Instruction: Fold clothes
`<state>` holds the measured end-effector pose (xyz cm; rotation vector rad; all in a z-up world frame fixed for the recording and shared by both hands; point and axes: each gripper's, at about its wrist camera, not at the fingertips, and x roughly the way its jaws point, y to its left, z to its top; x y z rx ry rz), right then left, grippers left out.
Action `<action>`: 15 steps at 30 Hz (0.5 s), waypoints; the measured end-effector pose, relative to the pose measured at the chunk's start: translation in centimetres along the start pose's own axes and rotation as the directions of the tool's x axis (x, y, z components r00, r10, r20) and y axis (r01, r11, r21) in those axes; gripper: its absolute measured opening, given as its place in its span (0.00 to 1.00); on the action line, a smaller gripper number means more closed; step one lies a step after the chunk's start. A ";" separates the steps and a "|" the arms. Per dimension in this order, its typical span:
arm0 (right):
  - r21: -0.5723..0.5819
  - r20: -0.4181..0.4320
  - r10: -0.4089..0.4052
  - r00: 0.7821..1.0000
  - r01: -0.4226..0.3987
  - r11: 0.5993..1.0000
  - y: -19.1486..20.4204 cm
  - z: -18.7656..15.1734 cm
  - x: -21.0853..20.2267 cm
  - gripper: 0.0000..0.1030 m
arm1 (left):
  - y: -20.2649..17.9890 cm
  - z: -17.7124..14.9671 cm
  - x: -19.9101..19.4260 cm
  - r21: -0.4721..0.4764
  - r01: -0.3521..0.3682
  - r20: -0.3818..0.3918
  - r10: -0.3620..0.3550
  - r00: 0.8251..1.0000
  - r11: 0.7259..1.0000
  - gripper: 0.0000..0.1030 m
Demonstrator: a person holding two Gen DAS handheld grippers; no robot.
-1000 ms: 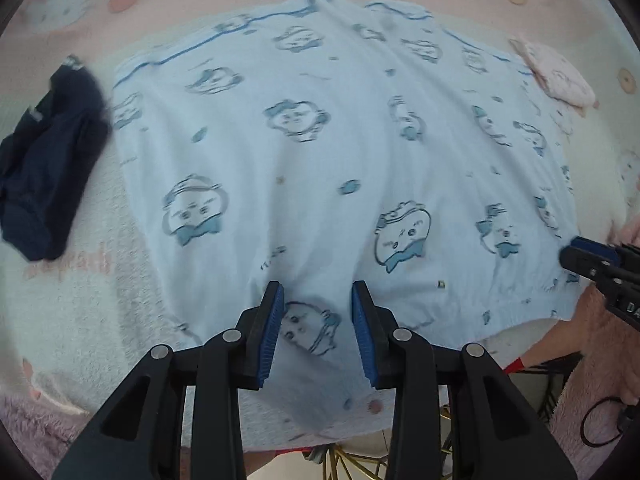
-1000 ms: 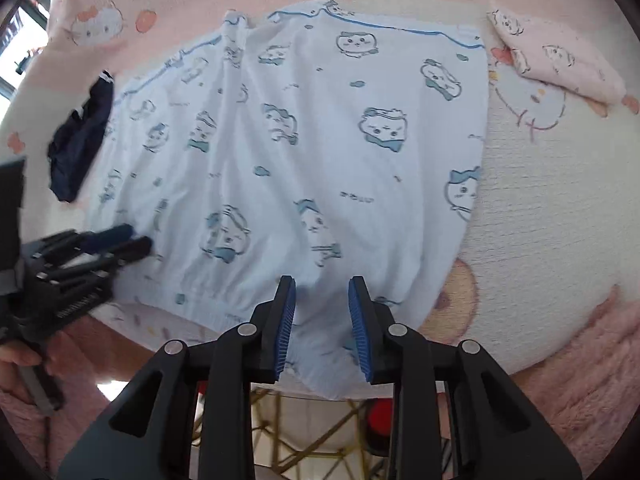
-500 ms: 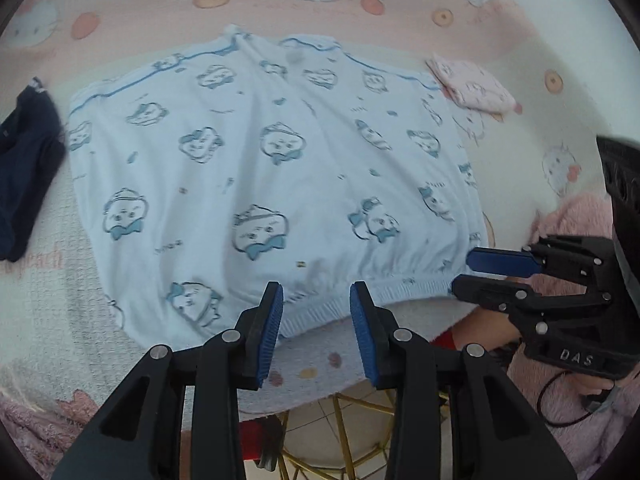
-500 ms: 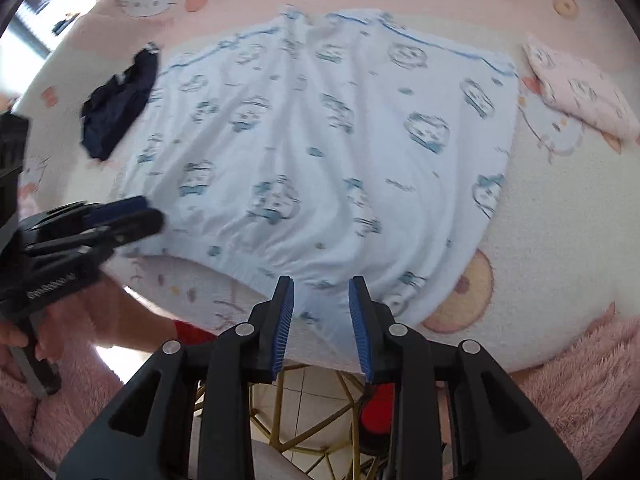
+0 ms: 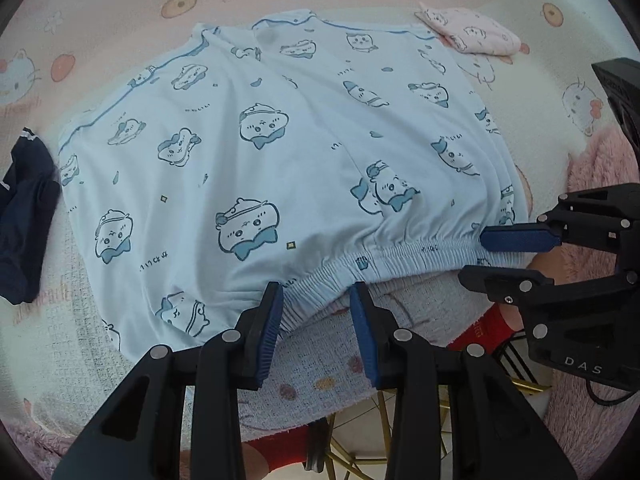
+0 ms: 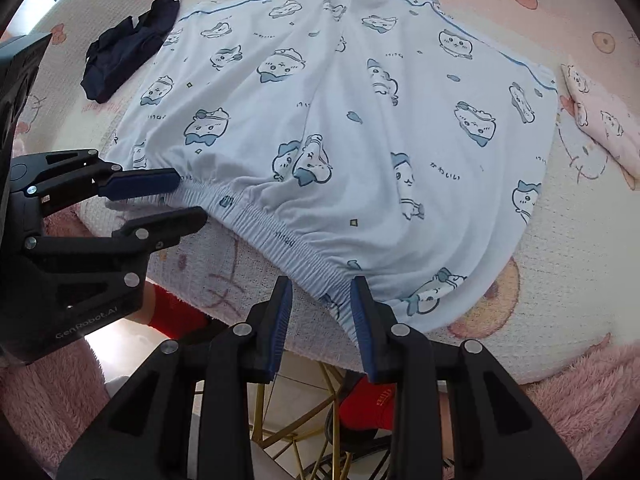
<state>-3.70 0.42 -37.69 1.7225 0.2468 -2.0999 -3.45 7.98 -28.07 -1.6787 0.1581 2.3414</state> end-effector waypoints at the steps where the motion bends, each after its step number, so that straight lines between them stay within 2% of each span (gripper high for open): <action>1: 0.002 0.001 0.005 1.000 -0.005 1.000 0.0 0.0 0.0 0.30 | 0.1 0.2 0.0 -0.009 0.011 0.002 -0.011 1.000 1.000 0.36; 4: -0.022 0.030 0.042 0.999 -0.041 0.999 0.4 -0.1 -0.9 0.30 | 0.8 0.7 -0.6 -0.038 0.029 0.032 -0.028 0.999 0.999 0.36; 7: -0.055 0.046 0.046 0.998 -0.043 0.998 1.1 -0.1 -1.0 0.29 | 1.2 0.8 -0.7 -0.034 0.044 0.018 -0.043 0.999 0.998 0.36; 9: -0.027 0.039 0.011 0.999 -0.010 1.000 0.4 0.0 -0.8 0.30 | 1.7 0.3 0.0 -0.057 0.100 -0.039 -0.102 0.994 0.993 0.36; 11: 0.015 0.029 -0.027 0.999 0.027 1.000 -0.7 0.2 -0.6 0.29 | 3.0 -0.5 -0.9 -0.111 0.173 -0.017 -0.176 0.984 0.979 0.36; 13: 0.041 0.039 -0.040 0.998 0.039 0.998 -1.6 0.2 -1.0 0.30 | 4.3 -0.6 -1.9 -0.177 0.269 0.031 -0.268 0.963 0.947 0.37; 14: 0.048 0.042 -0.025 0.999 0.023 0.999 -2.0 0.2 -1.3 0.30 | 4.7 -0.6 -2.0 -0.192 0.264 0.041 -0.261 0.964 0.945 0.37; 15: 0.060 0.042 -0.008 0.999 0.006 0.998 -2.3 0.2 -1.4 0.30 | 5.0 -0.6 -1.8 -0.193 0.224 0.026 -0.223 0.974 0.955 0.37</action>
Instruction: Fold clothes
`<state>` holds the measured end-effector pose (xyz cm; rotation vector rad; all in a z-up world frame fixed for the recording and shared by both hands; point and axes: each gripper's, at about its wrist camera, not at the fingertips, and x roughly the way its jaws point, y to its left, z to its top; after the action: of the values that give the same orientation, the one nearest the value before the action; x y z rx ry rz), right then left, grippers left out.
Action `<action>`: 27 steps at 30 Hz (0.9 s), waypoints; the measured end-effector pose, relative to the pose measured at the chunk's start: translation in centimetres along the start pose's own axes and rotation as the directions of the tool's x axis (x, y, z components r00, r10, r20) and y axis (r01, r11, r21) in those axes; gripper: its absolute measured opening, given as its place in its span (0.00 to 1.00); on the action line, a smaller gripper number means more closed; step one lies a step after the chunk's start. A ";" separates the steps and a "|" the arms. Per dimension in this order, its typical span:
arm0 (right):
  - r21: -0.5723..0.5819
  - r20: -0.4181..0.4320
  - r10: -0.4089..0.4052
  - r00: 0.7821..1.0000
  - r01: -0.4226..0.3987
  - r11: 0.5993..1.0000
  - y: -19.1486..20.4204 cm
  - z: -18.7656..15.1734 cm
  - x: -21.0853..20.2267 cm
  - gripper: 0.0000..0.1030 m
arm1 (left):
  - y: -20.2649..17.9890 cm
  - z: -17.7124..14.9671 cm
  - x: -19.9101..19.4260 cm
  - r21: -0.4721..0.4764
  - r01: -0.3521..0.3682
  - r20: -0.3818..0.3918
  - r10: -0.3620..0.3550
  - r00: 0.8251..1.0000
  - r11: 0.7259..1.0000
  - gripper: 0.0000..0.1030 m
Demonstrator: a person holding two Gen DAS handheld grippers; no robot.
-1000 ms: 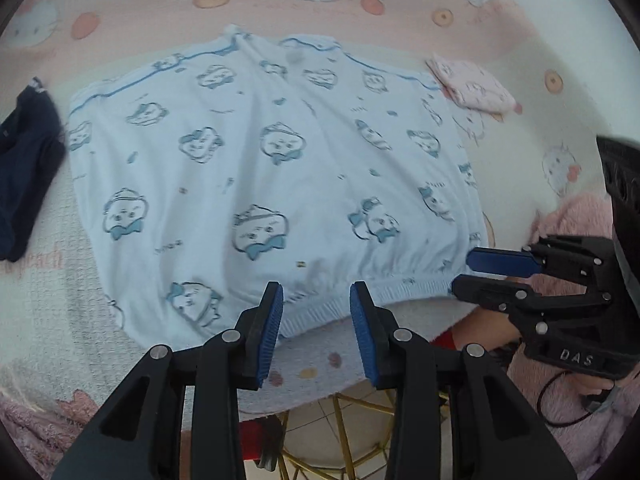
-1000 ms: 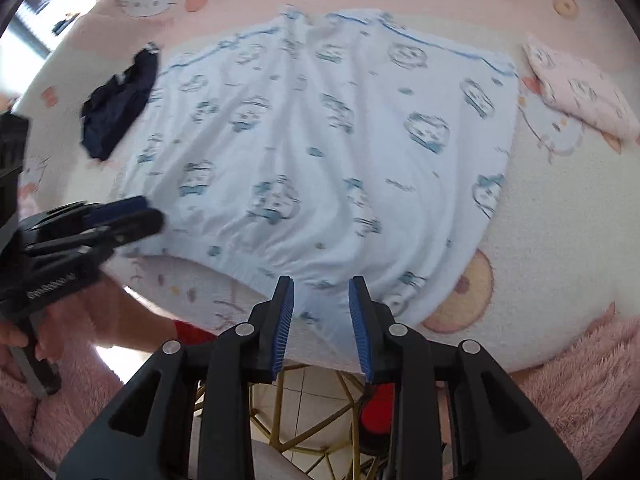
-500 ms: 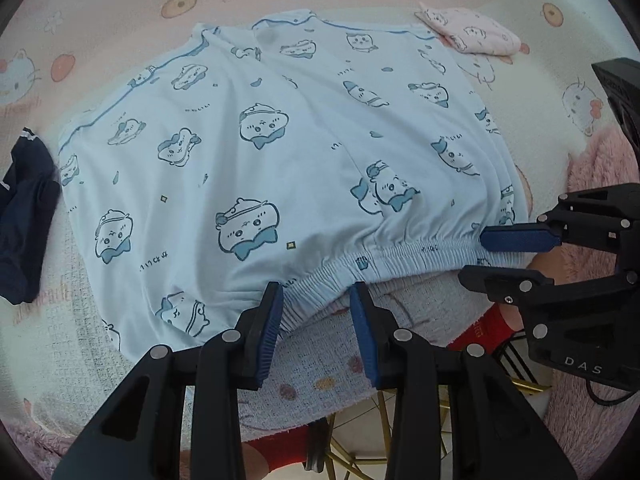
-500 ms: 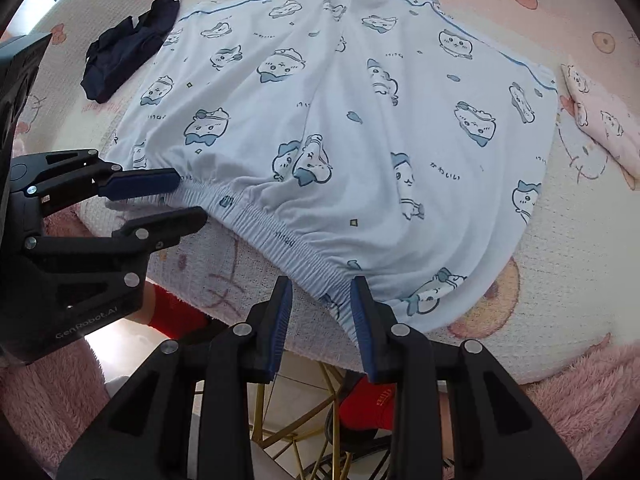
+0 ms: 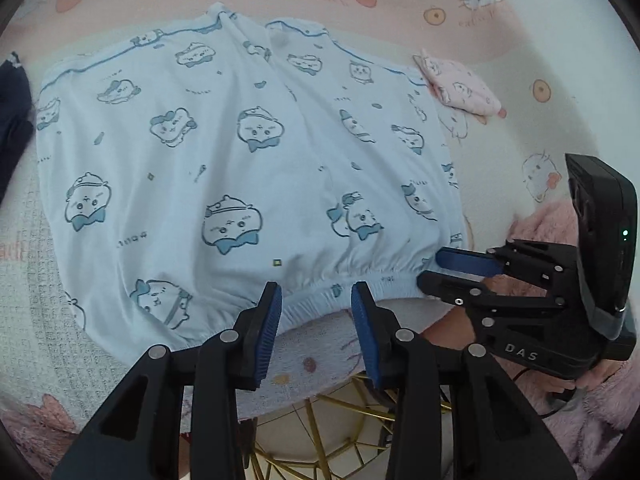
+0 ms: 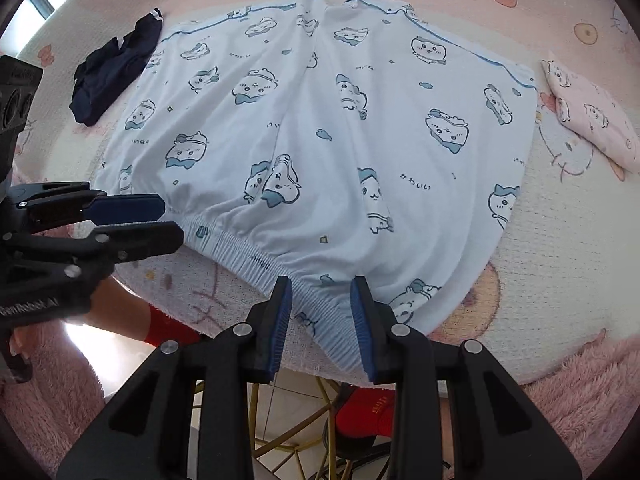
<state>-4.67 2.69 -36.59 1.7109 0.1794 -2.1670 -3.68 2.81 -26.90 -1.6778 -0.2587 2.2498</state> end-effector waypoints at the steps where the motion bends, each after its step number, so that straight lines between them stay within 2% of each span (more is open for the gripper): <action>1: 0.026 0.003 0.012 1.000 -0.012 1.000 -0.5 0.0 -0.2 0.30 | 0.3 -0.1 0.3 -0.001 -0.057 -0.012 0.057 0.998 0.998 0.37; 3: 0.132 0.021 0.018 1.000 -0.020 0.991 -2.3 -0.1 -0.7 0.30 | 1.7 -0.6 -0.2 -0.063 -0.057 -0.006 0.056 0.998 0.996 0.37; 4: 0.217 0.025 0.018 1.000 -0.023 0.976 -3.9 -0.4 -1.1 0.30 | 2.5 -0.9 -0.6 -0.097 -0.054 0.000 0.054 0.999 0.994 0.37; 6: 0.379 0.028 0.024 0.999 -0.033 0.925 -7.0 -1.2 -1.7 0.30 | 4.2 -0.9 -2.3 -0.213 -0.006 0.063 0.020 0.998 0.977 0.37; 7: 0.454 0.022 0.043 0.999 -0.048 0.890 -8.6 -2.0 -1.6 0.30 | 5.1 -1.2 -2.7 -0.294 0.004 0.090 0.023 0.996 0.956 0.37; 9: 0.560 0.021 0.106 0.994 -0.099 0.823 -11.0 -3.2 -1.4 0.32 | 7.7 -2.4 -3.6 -0.452 0.063 0.122 -0.009 0.993 0.890 0.37; 11: 0.612 0.039 0.179 0.983 -0.165 0.774 -12.1 -3.8 -1.2 0.32 | 9.5 -3.6 -3.4 -0.536 0.044 0.099 0.012 0.995 0.843 0.37; 13: 0.607 0.041 0.208 0.977 -0.190 0.771 -11.7 -3.5 -0.7 0.32 | 10.5 -4.4 -2.5 -0.594 0.031 0.068 0.012 0.998 0.804 0.37; 15: 0.574 0.015 0.217 0.976 -0.187 0.798 -10.0 -2.8 0.3 0.32 | 11.0 -5.0 -1.3 -0.630 0.026 0.034 -0.006 0.999 0.776 0.37; 17: 0.531 -0.001 0.239 0.971 -0.202 0.823 -8.6 -2.4 0.8 0.31 | 10.9 -5.4 -0.8 -0.639 0.075 0.044 -0.060 0.997 0.765 0.37; 20: 0.425 -0.032 0.147 0.989 -0.120 0.897 -6.4 -1.3 0.9 0.24 | 9.9 -5.2 -0.4 -0.595 0.063 0.036 -0.052 0.998 0.801 0.37; 21: 0.412 -0.036 0.138 0.990 -0.111 0.905 -6.1 -1.1 1.1 0.21 | 9.7 -5.2 -0.3 -0.585 0.062 0.034 -0.053 0.998 0.809 0.31; 23: 0.410 -0.039 0.153 0.988 -0.123 0.903 -5.9 -1.0 1.3 0.17 | 9.5 -5.3 -0.3 -0.572 0.050 0.028 -0.042 0.999 0.819 0.17; 27: 0.444 0.001 0.190 0.982 -0.171 0.880 -6.8 -1.4 0.9 0.20 | 9.9 -5.4 -0.3 -0.566 0.035 0.010 -0.035 0.999 0.824 0.18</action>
<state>-6.03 9.26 -38.67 1.9173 -0.4850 -2.1417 0.11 -6.74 -31.45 -1.9153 -1.0423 2.2779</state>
